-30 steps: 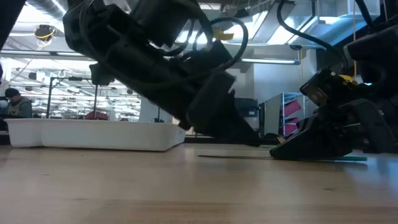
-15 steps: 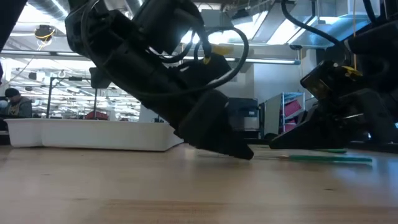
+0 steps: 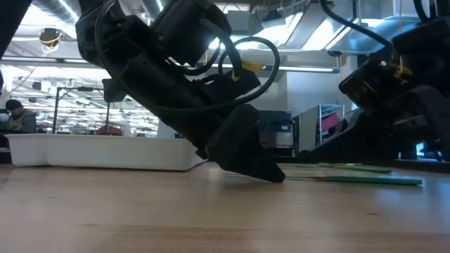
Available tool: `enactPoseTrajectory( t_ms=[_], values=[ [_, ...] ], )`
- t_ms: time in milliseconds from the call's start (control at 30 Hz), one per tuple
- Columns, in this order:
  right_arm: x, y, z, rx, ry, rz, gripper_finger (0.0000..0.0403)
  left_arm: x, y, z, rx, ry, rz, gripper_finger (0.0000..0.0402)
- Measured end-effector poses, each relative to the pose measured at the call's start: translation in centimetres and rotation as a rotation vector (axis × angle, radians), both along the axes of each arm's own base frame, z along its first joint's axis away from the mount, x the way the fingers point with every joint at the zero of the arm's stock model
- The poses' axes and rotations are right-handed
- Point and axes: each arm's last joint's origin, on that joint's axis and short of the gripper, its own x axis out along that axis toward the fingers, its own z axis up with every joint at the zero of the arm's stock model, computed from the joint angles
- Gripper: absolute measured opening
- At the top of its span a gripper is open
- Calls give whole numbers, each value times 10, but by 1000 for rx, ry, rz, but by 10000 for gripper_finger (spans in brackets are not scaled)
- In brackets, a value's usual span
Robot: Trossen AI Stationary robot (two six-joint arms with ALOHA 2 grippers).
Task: Sort silverware
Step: Put the green knife into the white cutlery tray
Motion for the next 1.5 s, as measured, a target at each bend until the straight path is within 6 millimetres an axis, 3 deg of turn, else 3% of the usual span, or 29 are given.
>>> enactPoseTrajectory(
  t_ms=[233,400,500,767,1000,1167,1367,1500],
  values=[
    [-2,1,1,-64,70,62,177,-2,-7,-1,-31,-7,7,241],
    [0,0,-9,1,239,-51,209,-3,-12,-1,-42,-16,5,241],
    [0,4,-11,-24,273,-69,182,-4,-18,0,6,-22,-48,241],
    [-5,5,-14,-115,282,-110,13,-3,-23,2,138,-28,-170,241],
    [-4,6,-11,-123,239,-59,34,-3,-18,2,179,-31,-62,241],
    [-3,9,-2,-115,216,11,13,-2,-7,0,121,-7,16,241],
    [-3,9,12,-115,180,46,11,0,3,-2,4,39,-48,237],
    [-1,10,23,-78,127,49,28,0,5,-3,-29,57,-86,206]
  ],
)
